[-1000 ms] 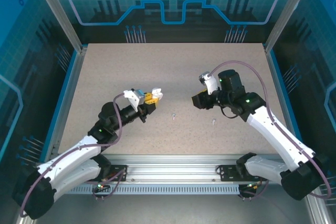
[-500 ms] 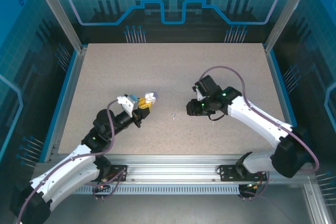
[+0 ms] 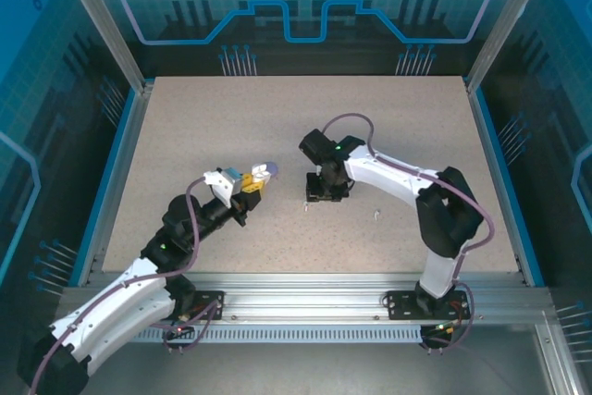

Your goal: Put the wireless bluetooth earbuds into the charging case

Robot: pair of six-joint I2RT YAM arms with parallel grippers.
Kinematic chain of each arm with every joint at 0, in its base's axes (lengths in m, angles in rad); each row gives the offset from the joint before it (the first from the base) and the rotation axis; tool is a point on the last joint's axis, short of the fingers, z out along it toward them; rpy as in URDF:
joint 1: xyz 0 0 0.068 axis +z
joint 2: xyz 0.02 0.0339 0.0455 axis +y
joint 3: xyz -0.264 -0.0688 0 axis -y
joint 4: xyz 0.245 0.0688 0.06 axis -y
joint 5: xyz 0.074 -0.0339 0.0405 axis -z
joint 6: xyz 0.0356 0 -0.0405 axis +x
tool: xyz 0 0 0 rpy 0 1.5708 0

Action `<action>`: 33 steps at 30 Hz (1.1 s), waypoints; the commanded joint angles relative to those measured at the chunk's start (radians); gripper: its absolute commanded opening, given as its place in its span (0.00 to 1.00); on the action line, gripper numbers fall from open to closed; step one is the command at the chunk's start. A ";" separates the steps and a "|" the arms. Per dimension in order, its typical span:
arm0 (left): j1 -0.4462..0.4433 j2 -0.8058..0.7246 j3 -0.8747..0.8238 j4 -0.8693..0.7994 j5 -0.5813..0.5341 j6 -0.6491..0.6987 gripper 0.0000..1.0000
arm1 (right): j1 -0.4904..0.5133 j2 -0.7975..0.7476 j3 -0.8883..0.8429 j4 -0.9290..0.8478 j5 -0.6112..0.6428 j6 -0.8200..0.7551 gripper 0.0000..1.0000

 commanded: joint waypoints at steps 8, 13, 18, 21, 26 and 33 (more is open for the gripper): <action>0.005 -0.023 -0.027 0.005 -0.027 0.004 0.17 | 0.028 0.179 0.155 -0.053 -0.022 0.081 0.31; 0.005 -0.036 -0.031 0.007 -0.033 0.006 0.17 | 0.025 0.227 0.175 -0.050 -0.036 0.091 0.31; 0.004 -0.035 -0.035 0.010 -0.035 0.006 0.17 | 0.025 0.274 0.206 -0.053 -0.043 0.088 0.31; 0.005 -0.036 -0.036 0.009 -0.035 0.006 0.17 | 0.024 0.294 0.216 -0.055 -0.049 0.087 0.30; 0.006 -0.040 -0.035 0.006 -0.042 0.009 0.17 | 0.023 0.312 0.215 -0.060 -0.040 0.087 0.29; 0.005 -0.039 -0.037 0.009 -0.041 0.009 0.18 | 0.018 0.338 0.230 -0.058 -0.032 0.077 0.28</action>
